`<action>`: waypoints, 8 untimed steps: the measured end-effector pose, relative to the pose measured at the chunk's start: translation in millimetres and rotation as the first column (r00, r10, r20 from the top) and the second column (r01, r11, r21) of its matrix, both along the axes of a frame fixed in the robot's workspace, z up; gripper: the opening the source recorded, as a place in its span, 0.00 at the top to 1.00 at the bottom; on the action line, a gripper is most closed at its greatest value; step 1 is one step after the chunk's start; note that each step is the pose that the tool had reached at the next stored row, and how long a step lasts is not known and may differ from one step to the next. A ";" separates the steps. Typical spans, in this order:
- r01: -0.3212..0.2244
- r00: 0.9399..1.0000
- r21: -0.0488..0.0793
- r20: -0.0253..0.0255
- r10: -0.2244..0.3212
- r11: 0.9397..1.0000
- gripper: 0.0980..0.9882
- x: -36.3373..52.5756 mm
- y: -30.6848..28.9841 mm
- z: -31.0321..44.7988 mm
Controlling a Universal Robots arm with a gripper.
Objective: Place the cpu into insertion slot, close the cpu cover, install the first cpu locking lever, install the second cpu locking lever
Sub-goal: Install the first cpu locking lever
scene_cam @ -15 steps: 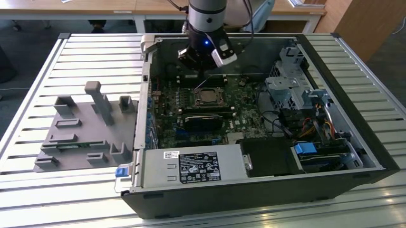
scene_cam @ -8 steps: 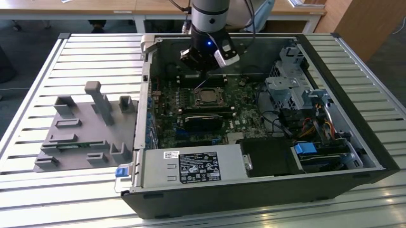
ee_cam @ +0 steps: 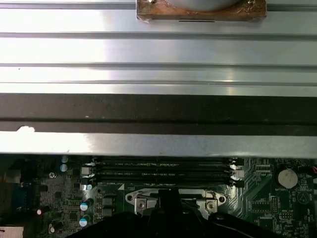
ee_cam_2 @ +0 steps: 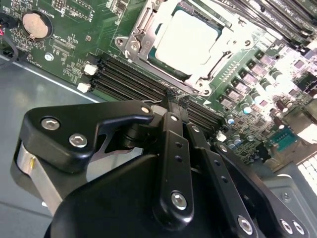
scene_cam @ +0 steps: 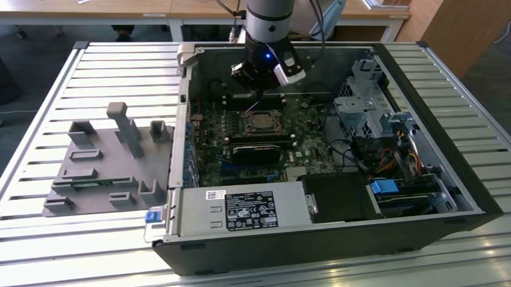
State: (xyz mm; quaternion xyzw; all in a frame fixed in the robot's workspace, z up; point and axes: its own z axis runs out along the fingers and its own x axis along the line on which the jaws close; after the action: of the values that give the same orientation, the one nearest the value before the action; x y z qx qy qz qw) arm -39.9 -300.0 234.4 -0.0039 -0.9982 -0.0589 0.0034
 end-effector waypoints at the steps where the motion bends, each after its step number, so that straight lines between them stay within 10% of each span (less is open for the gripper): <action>1: 0.000 1.000 0.000 0.000 0.000 1.000 0.98 0.4 0.2 -0.5; 8: 0.000 1.000 0.000 0.000 0.000 1.000 0.98 4.8 2.0 -3.7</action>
State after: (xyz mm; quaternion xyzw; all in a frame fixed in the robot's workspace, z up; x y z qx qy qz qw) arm -35.0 -298.0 230.6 -0.0039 -0.9982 -0.0589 0.0035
